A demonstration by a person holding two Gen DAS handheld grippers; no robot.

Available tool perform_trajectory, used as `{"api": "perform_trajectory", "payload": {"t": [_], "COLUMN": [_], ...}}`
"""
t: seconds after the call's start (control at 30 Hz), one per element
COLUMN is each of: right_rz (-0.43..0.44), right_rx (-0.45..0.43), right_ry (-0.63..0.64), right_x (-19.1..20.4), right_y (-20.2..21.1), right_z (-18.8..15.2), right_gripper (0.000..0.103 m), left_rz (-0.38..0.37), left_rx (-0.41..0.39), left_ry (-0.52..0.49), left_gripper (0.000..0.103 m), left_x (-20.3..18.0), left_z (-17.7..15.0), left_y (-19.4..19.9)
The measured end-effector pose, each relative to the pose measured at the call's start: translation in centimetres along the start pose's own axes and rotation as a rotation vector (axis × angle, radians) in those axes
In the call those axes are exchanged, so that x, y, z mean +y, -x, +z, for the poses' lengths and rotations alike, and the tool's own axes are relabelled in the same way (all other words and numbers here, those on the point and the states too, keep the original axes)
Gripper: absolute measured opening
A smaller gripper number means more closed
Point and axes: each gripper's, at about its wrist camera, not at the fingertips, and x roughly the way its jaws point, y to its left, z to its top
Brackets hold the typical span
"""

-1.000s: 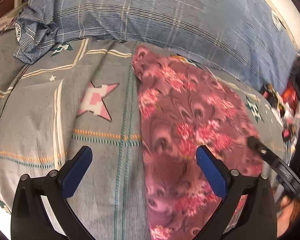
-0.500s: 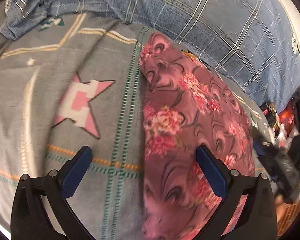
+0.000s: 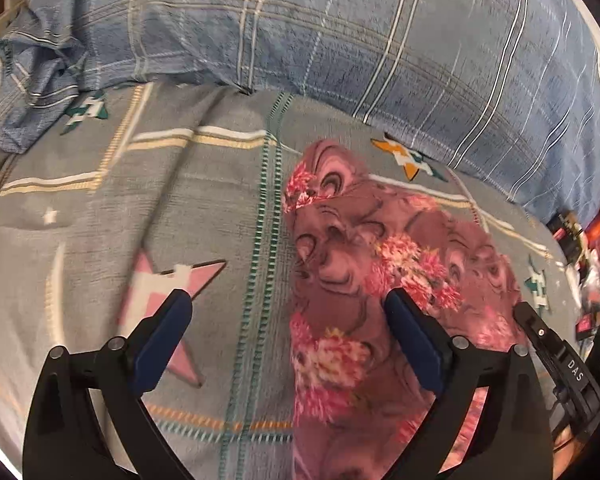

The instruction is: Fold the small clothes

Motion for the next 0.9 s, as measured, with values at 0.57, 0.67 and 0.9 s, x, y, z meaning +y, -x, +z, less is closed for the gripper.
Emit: {"api": "perform_trajectory", "payload": {"t": [0.57, 0.67, 0.9], "right_rz": [0.063, 0.07, 0.015], "right_rx": [0.052, 0.068, 0.082], "right_ry": [0.308, 0.294, 0.224], "right_x": [4.8, 3.7, 2.4], "right_y": [4.7, 5.6, 6.6], "right_z": [-5.2, -5.9, -6.8], "right_gripper": [0.015, 0.02, 0.022], "left_rz": [-0.011, 0.006, 0.05], "left_rx": [-0.019, -0.054, -0.018], "left_ry": [-0.113, -0.159, -0.191], "left_gripper": [0.1, 0.1, 0.1], "left_x": [-1.2, -1.7, -1.7], "left_z": [-7.4, -8.7, -10.4], "left_y": [4.1, 5.1, 4.8]}}
